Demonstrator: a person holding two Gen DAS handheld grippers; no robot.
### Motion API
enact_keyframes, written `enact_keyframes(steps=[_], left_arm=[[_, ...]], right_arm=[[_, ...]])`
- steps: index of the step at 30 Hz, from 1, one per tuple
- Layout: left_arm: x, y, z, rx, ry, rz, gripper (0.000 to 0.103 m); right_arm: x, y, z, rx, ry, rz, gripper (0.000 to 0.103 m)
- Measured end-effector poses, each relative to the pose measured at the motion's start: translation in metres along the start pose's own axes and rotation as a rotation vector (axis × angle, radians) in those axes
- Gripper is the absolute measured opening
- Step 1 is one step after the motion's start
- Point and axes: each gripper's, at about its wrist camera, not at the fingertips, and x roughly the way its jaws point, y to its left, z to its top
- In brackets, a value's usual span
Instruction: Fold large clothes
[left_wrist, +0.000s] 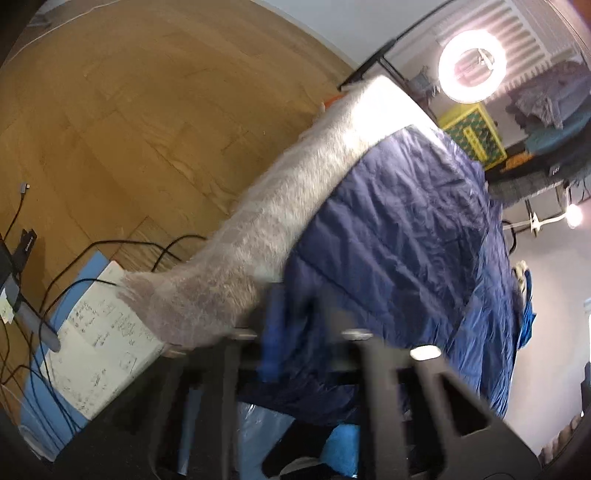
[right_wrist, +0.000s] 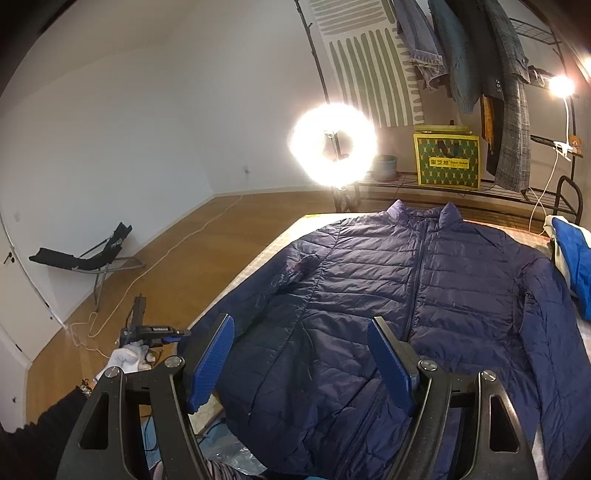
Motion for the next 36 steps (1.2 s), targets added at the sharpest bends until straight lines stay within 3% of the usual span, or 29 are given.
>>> enact_keyframes(steps=[3,7,15,19,25,34,35,36], left_arm=[[-0.003,-0.008,-0.002,-0.002,-0.010,-0.010,0.002],[-0.019,-0.029,-0.003,-0.017,-0.049,-0.113,0.001],[-0.045,-0.113,0.002,0.080,-0.050,-0.263,0.001],[-0.033,-0.165,0.003,0.180,-0.029,-0.233,0.001],[0.018,-0.220,-0.014,0.239,0.067,-0.226,0.001],[0.062,-0.257,-0.045,0.263,0.157,-0.192,0.001],[0.059,-0.258,-0.046,0.253,0.171,-0.208,0.006],[0.056,-0.260,-0.047,0.250,0.184,-0.228,0.020]], right_arm=[[-0.001,0.004,-0.002,-0.014,-0.005,-0.006,0.078],[-0.002,0.004,-0.004,-0.014,-0.007,-0.011,0.078],[-0.005,-0.015,-0.011,0.020,-0.014,-0.053,0.078],[-0.002,-0.029,-0.019,0.054,-0.001,-0.064,0.078],[-0.001,-0.048,-0.032,0.108,0.008,-0.078,0.078],[0.006,-0.074,-0.051,0.163,0.052,-0.119,0.077],[0.006,-0.074,-0.052,0.166,0.054,-0.119,0.077],[0.007,-0.074,-0.053,0.168,0.057,-0.119,0.077]])
